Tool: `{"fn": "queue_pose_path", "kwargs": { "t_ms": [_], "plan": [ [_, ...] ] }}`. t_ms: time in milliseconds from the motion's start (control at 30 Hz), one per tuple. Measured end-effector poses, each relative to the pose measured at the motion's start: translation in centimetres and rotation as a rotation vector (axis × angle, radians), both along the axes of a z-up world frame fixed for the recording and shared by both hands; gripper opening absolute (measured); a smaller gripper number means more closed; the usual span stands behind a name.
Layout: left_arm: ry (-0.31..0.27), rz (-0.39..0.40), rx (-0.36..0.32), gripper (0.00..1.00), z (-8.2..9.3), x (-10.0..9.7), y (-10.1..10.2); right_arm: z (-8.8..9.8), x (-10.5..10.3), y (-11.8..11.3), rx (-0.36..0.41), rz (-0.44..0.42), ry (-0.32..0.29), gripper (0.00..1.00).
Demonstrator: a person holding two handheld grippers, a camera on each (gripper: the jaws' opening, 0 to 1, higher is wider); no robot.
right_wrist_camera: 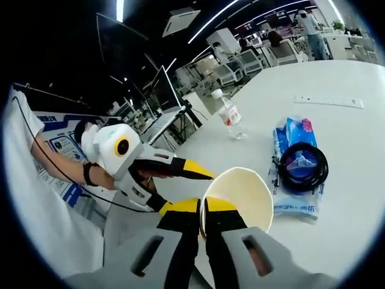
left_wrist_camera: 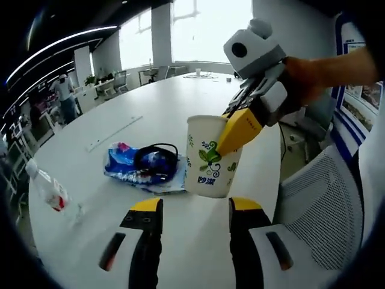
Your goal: Arrange the tabletop items into an orderly group along one side of the table until the central work area is clear of visible clutter.
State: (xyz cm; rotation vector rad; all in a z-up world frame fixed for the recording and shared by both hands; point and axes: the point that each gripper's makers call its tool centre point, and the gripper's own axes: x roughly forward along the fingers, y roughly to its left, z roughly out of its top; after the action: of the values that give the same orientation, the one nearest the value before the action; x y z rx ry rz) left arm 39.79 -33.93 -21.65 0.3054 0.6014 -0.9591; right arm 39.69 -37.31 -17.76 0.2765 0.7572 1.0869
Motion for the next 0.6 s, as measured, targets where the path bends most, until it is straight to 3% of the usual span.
{"fn": "queue_pose_path", "kwargs": {
  "t_ms": [600],
  "plan": [
    [0.021, 0.168, -0.022, 0.42, -0.3, -0.6, 6.6, -0.8, 1.6, 2.6, -0.076, 0.048, -0.047, 0.00]
  ]
}}
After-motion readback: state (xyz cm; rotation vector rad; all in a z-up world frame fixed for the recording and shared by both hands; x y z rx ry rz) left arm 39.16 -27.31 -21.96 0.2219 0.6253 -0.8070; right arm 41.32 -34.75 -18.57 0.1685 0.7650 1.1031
